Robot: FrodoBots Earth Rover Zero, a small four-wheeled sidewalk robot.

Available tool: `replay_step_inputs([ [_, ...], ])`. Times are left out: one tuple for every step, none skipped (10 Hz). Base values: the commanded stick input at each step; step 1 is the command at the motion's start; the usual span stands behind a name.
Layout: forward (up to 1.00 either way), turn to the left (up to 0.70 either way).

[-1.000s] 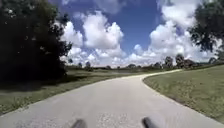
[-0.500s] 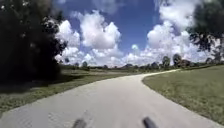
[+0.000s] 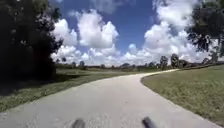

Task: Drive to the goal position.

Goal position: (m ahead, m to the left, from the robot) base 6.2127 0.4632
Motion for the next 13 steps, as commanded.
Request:
replay_step_inputs([
  [0.7,0.22],
  [0.7,0.35],
  [0.7,0.35],
  [0.7,0.12],
  [0.7,0.0],
  [0.7,0.0],
  [0.7,0.0],
  [0.7,0.0],
  [0.7,0.0],
  [0.7,0.0],
  [0.7,0.0],
  [0.7,0.0],
  [0.7,0.0],
])
